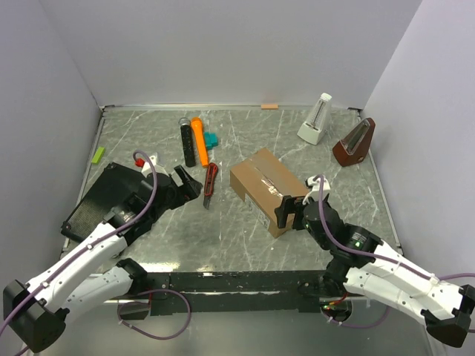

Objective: Unpack the express box
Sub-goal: Pick up the knife from the center of the board.

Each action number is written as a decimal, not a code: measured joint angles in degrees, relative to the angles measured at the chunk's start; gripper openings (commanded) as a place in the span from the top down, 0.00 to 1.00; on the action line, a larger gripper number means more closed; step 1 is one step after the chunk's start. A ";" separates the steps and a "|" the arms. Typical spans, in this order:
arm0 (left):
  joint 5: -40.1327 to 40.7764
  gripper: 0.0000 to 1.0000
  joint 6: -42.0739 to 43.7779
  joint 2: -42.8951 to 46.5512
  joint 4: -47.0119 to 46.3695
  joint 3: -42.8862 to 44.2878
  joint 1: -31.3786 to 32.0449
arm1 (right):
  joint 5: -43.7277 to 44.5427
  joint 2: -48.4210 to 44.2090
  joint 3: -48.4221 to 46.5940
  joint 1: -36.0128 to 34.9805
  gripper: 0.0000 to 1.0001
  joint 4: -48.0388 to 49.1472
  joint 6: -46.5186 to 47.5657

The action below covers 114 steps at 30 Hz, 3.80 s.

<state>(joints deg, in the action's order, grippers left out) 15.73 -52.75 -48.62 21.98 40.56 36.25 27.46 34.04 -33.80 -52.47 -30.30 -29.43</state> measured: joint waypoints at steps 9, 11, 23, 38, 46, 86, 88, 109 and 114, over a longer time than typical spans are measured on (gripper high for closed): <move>-0.87 0.04 2.19 -0.11 -0.70 -0.24 0.00 | -2.45 -0.85 0.00 0.00 0.01 0.33 -0.07; -1.27 0.04 2.73 -0.17 -1.20 -0.50 0.00 | -2.69 -0.81 0.00 0.00 0.01 0.31 -0.07; 3.58 0.18 6.73 -21.33 0.28 8.37 0.00 | -5.35 2.58 0.07 0.00 0.01 1.64 1.09; 2.51 0.33 16.79 -55.04 -1.20 26.60 -3.28 | -8.94 1.77 0.07 0.00 0.01 3.19 1.86; 1.01 0.34 18.73 -58.01 -2.12 27.34 -3.21 | -9.88 1.88 0.09 0.00 0.01 3.72 1.84; -11.85 0.99 24.35 5.68 -9.97 -1.88 8.20 | -28.98 11.63 -15.82 0.02 0.01 16.37 -2.38; -11.80 0.99 25.11 7.13 -10.14 -1.88 9.44 | -30.14 14.12 -17.97 0.02 0.01 16.04 -2.60; 0.90 0.99 29.55 5.53 -7.19 -0.96 23.82 | -31.34 29.81 -27.36 0.02 0.12 13.94 -5.92; 6.21 0.99 31.15 5.70 -8.28 -0.94 28.33 | -30.42 32.48 -28.30 0.00 0.12 13.55 -6.93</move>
<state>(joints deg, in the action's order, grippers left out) 21.93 -21.61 -42.92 13.69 39.62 64.58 -2.96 66.52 -62.11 -52.47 -16.75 -36.36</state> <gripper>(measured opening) 0.343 0.881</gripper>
